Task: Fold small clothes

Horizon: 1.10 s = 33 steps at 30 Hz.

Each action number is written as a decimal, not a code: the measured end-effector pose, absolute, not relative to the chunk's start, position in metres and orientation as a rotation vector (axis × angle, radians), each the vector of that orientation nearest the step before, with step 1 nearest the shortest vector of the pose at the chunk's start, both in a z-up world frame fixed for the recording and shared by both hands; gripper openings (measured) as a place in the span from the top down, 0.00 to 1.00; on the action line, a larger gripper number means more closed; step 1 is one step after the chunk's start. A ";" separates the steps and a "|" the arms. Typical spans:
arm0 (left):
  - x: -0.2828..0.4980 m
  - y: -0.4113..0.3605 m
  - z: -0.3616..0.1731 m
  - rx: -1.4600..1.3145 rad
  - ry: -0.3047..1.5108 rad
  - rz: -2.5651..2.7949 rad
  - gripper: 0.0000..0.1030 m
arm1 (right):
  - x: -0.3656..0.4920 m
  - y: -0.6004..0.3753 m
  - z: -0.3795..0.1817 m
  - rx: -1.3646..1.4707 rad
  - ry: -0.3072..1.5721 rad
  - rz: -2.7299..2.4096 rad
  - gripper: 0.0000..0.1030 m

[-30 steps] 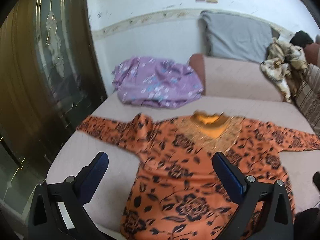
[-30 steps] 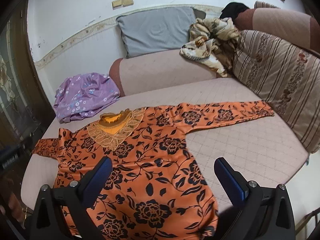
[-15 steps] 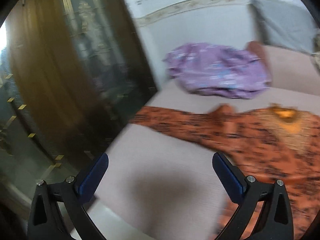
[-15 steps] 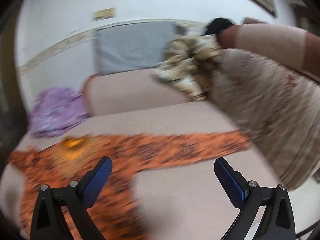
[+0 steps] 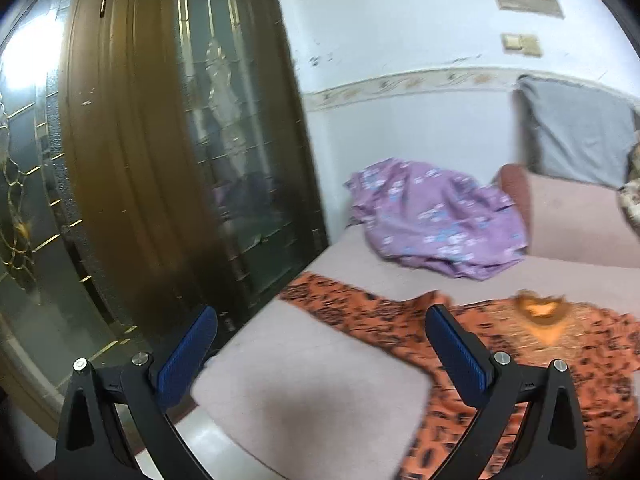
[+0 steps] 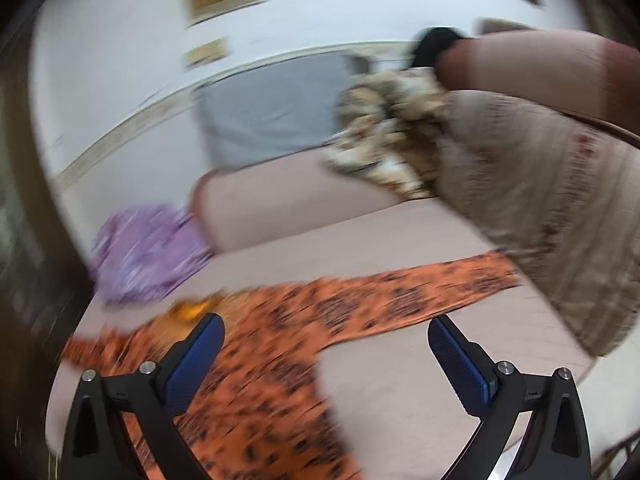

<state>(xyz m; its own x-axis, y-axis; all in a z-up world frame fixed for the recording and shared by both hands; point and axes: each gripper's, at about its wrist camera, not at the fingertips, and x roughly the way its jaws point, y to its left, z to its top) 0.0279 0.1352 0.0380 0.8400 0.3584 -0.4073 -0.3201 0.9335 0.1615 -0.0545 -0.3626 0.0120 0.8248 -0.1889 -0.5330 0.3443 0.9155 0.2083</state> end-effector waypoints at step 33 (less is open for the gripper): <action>0.054 0.058 -0.002 0.052 0.568 0.121 0.00 | -0.037 -0.232 -0.027 0.138 0.546 -0.011 0.00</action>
